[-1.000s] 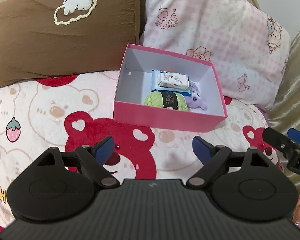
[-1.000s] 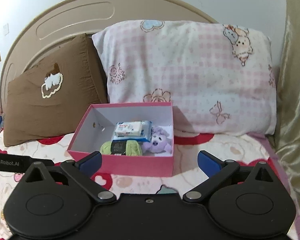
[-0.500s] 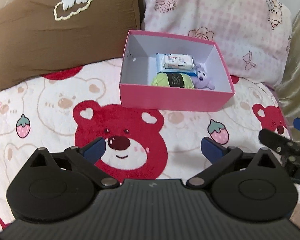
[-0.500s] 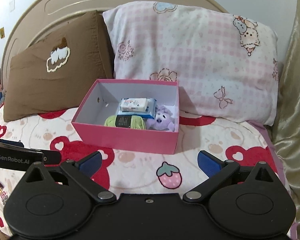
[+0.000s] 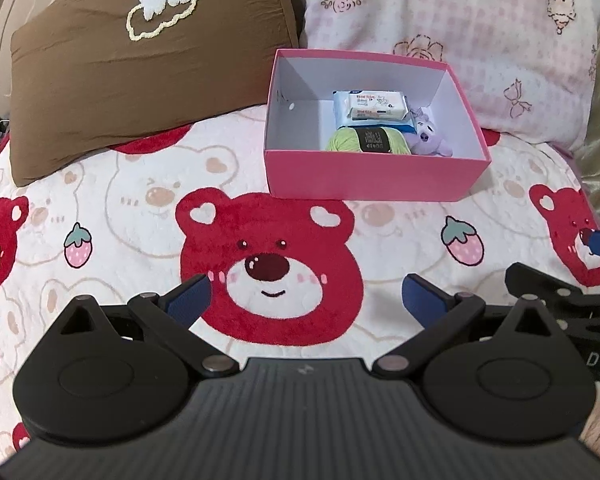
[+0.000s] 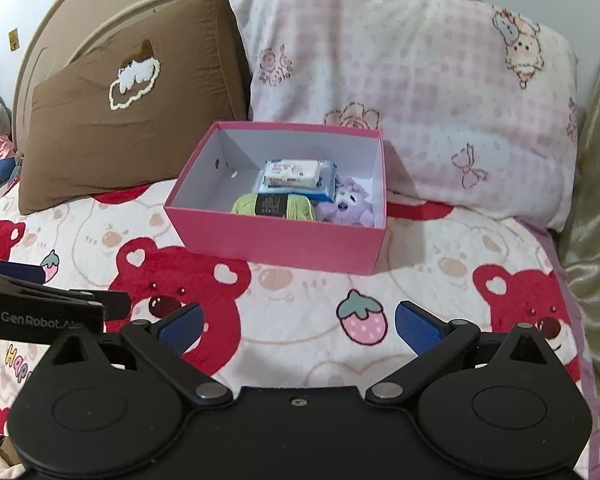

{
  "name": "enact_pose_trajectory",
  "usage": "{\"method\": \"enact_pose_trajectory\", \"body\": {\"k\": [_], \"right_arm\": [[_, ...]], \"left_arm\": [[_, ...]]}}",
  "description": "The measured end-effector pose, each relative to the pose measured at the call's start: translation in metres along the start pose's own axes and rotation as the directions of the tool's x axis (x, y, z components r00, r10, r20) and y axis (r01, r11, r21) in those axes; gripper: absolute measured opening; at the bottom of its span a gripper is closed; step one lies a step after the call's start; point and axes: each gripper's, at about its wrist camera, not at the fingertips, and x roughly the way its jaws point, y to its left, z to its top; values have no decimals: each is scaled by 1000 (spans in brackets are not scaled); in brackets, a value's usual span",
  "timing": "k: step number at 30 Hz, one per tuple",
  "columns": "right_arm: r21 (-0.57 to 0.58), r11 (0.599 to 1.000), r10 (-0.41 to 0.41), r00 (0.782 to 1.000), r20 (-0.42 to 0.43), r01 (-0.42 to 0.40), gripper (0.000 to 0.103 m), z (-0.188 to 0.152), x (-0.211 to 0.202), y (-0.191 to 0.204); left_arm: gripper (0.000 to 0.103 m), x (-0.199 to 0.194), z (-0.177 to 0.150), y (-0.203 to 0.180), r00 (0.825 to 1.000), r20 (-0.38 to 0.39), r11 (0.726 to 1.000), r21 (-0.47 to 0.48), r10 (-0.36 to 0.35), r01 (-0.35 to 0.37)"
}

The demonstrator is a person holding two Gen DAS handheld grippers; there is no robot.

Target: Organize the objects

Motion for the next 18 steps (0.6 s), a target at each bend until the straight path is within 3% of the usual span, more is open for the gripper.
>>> {"method": "enact_pose_trajectory", "body": {"k": [18], "right_arm": [[56, 998, -32, 999, -43, 34, 103, 0, 11, -20]], "left_arm": [[103, 9, 3, -1, 998, -42, 999, -13, 45, -46]]}}
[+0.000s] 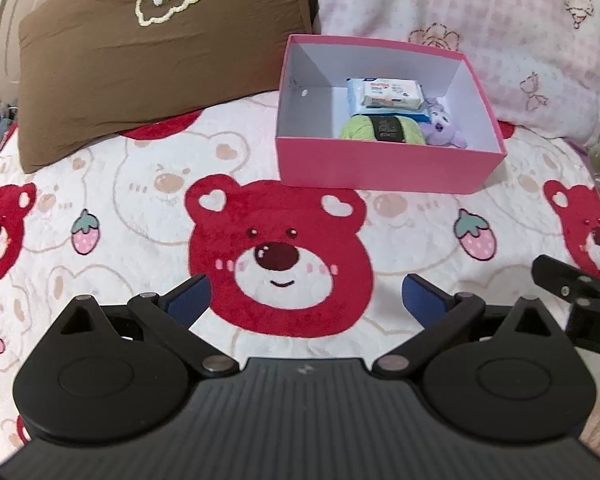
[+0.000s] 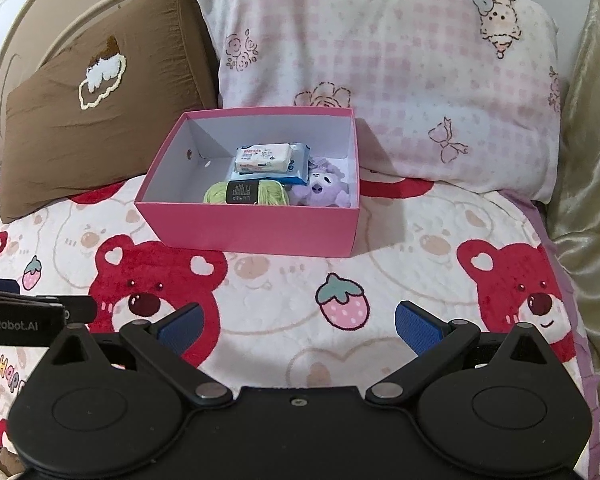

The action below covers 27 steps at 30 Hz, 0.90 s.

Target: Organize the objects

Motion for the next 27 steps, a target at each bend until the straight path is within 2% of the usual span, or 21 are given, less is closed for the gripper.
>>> {"method": "enact_pose_trajectory", "body": {"k": [16, 27], "right_arm": [[10, 1000, 6, 1000, -12, -6, 103, -1, 5, -4], [-4, 1000, 13, 999, -29, -13, 103, -4, 7, -4]], "left_arm": [[103, 10, 1, 5, 999, -49, 999, -34, 9, -11], [103, 21, 3, 6, 993, -97, 996, -44, 70, -74]]}}
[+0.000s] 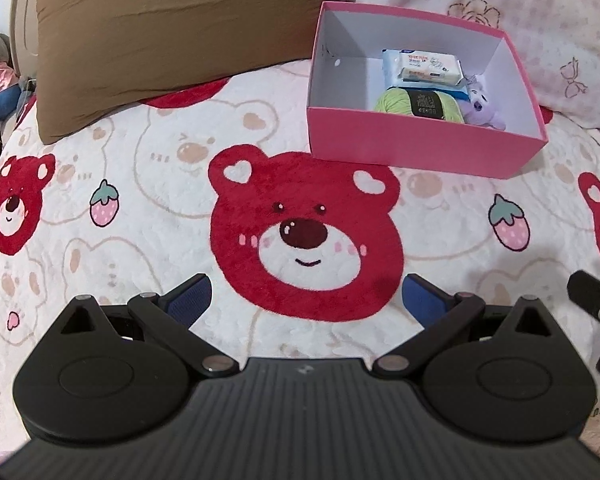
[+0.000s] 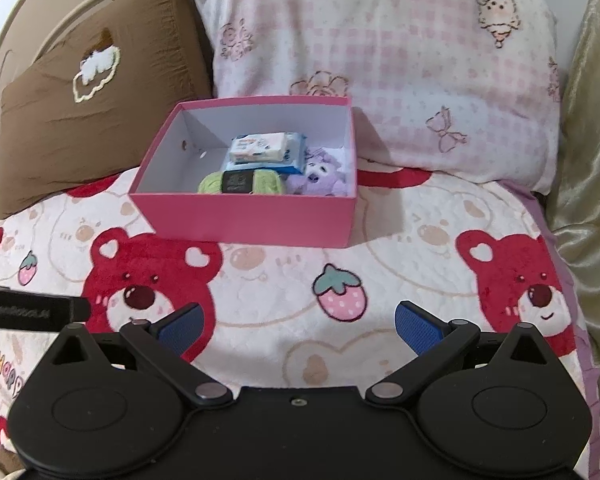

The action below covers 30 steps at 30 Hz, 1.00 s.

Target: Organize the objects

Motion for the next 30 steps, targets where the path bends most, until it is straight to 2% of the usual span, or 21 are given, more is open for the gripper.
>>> {"method": "enact_pose_trajectory", "body": {"k": [25, 30], "right_arm": [[14, 1000, -20, 1000, 15, 19, 103, 1, -7, -9], [16, 1000, -23, 1000, 16, 23, 103, 1, -7, -9]], "left_arm": [[103, -10, -5, -11, 999, 2, 998, 41, -52, 51], [103, -20, -7, -15, 998, 23, 997, 58, -61, 59]]}}
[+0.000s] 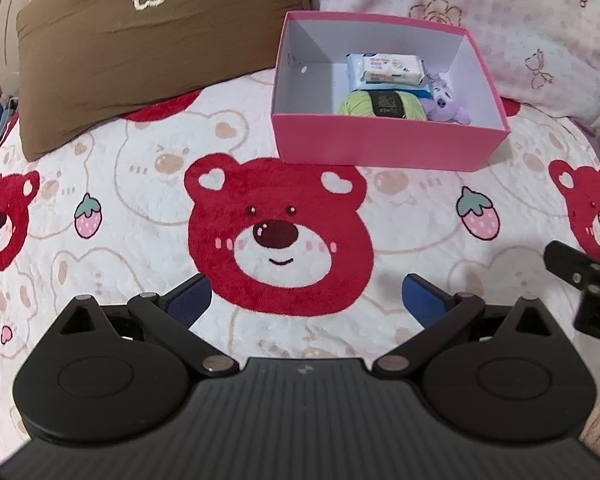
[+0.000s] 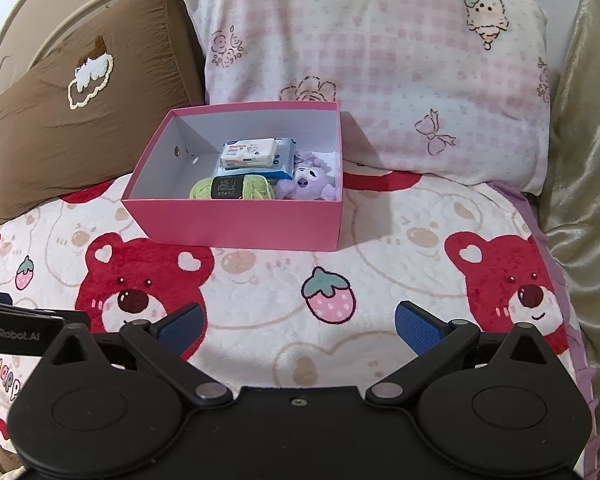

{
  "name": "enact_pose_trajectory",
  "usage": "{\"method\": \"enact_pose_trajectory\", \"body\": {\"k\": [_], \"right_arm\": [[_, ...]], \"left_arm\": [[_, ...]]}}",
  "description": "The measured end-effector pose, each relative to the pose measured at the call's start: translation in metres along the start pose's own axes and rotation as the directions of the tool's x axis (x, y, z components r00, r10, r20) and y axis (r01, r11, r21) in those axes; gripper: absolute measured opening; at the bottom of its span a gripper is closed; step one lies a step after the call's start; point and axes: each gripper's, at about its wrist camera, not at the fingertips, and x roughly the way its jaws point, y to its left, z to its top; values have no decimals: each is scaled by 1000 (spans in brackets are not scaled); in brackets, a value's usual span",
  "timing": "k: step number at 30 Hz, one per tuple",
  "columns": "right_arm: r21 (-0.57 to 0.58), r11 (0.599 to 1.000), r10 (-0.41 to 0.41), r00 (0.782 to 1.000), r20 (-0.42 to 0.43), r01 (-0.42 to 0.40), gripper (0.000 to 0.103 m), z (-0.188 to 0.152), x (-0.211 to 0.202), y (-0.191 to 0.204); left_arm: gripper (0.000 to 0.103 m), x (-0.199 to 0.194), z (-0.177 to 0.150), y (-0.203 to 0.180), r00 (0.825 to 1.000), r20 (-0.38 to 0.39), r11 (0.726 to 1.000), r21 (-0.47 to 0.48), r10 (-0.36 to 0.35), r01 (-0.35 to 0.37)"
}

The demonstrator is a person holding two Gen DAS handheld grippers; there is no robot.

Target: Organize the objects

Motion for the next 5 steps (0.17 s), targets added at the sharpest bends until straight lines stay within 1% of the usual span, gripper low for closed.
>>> {"method": "enact_pose_trajectory", "body": {"k": [5], "right_arm": [[-1, 1000, -6, 1000, -2, 6, 103, -1, 1, -1]], "left_arm": [[103, -4, -1, -2, 1000, 6, 1000, 3, -6, 6]]}}
